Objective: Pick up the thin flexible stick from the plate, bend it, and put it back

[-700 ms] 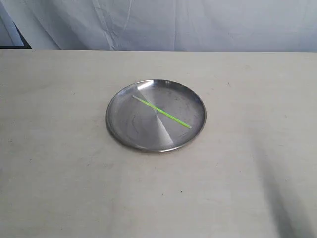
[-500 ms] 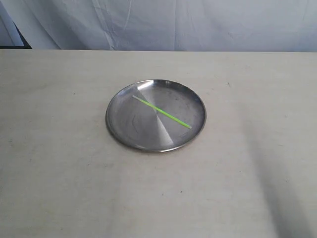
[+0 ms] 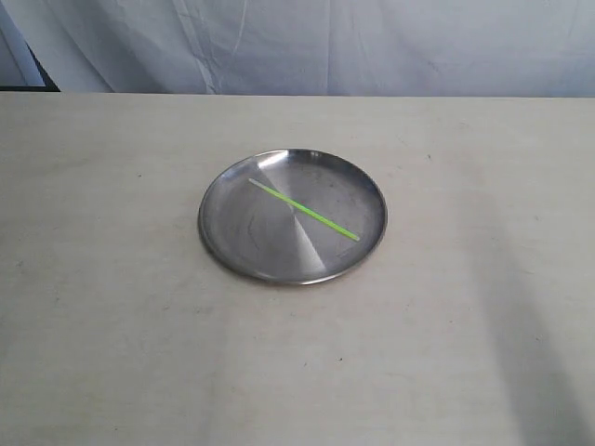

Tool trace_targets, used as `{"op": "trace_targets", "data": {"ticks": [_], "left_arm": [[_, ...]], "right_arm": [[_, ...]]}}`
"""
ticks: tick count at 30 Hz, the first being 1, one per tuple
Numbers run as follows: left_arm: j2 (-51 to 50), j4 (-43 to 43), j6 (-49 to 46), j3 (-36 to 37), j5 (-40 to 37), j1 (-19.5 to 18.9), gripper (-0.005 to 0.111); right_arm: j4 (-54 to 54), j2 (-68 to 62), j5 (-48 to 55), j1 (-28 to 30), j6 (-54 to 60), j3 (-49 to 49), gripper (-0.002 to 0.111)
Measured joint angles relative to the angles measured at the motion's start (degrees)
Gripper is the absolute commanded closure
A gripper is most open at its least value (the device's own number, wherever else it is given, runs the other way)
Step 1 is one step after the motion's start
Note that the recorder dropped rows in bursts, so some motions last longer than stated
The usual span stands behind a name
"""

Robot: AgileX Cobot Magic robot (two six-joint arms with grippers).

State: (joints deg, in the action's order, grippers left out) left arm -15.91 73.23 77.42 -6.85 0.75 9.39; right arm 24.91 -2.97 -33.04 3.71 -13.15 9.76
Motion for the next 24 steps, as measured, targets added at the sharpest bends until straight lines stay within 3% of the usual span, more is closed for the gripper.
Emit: {"op": "trace_targets", "data": {"ticks": [6,10,12,15,17,20,24], "left_arm": [[0.00,0.00,0.00,0.00,0.00,0.00,0.107],[0.00,0.00,0.00,0.00,0.00,0.00,0.107],[0.00,0.00,0.00,0.00,0.00,0.00,0.107],[0.00,0.00,0.00,0.00,-0.04,0.00,0.107],[0.00,0.00,0.00,0.00,-0.04,0.00,0.107],[0.00,0.00,0.00,0.00,-0.04,0.00,0.107],[0.00,0.00,0.00,0.00,-0.04,0.00,0.107]], "right_arm": [[-5.95,-14.10,-2.38,0.00,10.26,15.13,0.109],[-17.37,-29.88,-0.39,0.00,3.66,28.62,0.109],[-33.85,-39.60,10.41,-0.53,-6.31,38.58,0.109],[-58.11,-55.11,34.01,-6.35,-24.07,53.04,0.109],[-65.50,-65.35,49.79,-10.94,-23.30,60.99,0.109],[-58.49,-81.68,68.81,-17.35,-7.76,73.23,0.109],[-33.09,-100.41,86.35,-21.42,16.29,86.01,0.109]]}}
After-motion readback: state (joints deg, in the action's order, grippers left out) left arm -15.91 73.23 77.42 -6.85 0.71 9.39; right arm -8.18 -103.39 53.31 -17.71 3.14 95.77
